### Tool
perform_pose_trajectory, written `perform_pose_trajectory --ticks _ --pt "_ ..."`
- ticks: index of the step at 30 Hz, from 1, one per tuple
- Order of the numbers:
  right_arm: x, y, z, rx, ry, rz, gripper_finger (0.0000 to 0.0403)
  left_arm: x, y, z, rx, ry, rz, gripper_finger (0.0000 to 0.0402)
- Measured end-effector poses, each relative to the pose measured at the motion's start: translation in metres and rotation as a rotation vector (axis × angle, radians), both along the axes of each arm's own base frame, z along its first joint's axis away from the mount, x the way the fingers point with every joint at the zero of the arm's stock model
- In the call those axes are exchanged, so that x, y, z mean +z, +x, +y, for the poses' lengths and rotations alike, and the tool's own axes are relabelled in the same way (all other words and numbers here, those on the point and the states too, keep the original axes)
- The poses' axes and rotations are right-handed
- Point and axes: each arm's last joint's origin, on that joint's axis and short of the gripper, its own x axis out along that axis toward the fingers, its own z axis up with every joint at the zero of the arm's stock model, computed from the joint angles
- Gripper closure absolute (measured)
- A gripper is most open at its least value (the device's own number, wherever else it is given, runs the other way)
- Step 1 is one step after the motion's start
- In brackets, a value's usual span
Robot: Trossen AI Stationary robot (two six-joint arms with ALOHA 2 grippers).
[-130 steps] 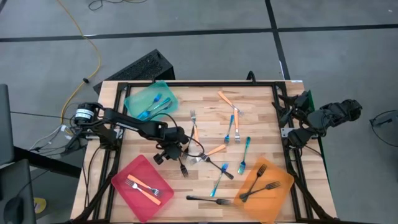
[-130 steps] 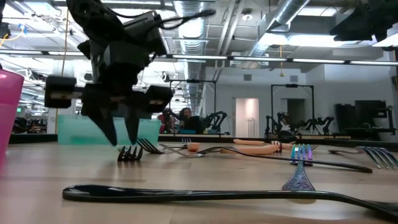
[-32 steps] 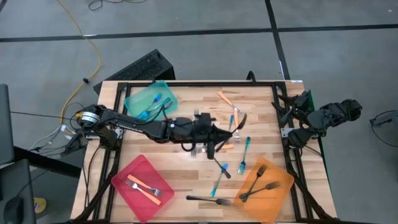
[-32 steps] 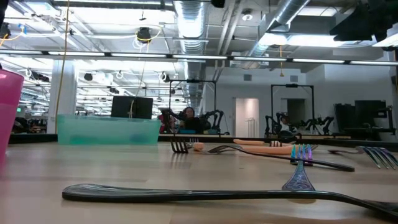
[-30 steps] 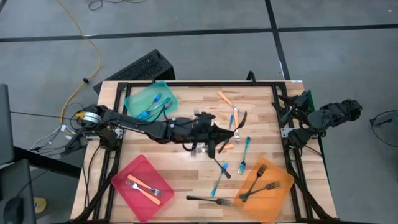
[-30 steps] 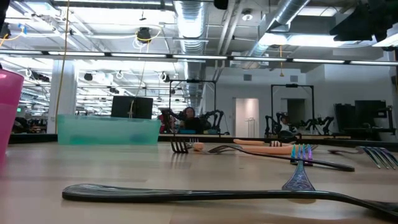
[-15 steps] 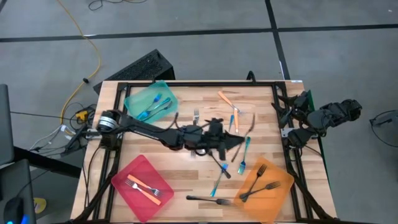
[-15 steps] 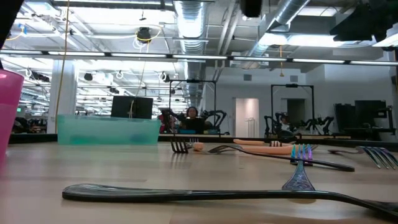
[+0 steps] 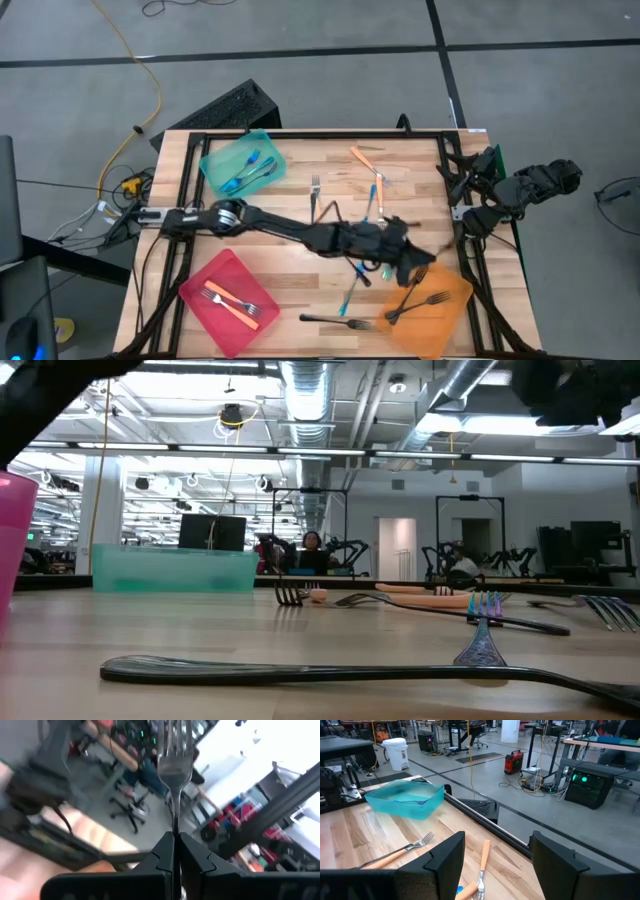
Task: Sort silverware by color (type)
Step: Put the black fork into the orange bin
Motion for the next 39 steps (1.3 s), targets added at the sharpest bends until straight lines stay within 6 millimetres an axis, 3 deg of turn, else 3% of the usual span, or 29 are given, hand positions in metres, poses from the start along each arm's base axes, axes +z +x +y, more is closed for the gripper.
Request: perform_pose_trajectory --ticks 9,18,22,27,39 --pt "0.000 0.000 0.000 0.000 0.000 0.000 0.0161 -0.040 0.020 -0.013 -0.009 -0.040 0.128 0.0401" --pt "0.000 0.000 0.000 0.000 0.000 0.000 0.0161 -0.052 0.020 -0.008 0.065 -0.135 0.248 0.0401" --pt "0.000 0.000 0.000 0.000 0.000 0.000 0.0161 -0.059 0.024 -0.011 0.015 -0.168 0.207 0.0401" --pt "0.000 0.000 0.000 0.001 -0.001 0.001 0.0161 -0.092 0.030 -0.013 -0.027 -0.283 0.275 0.0401" --pt "0.000 0.000 0.000 0.004 0.001 0.001 0.0161 -0.103 0.026 -0.012 0.019 -0.354 0.427 0.0401"
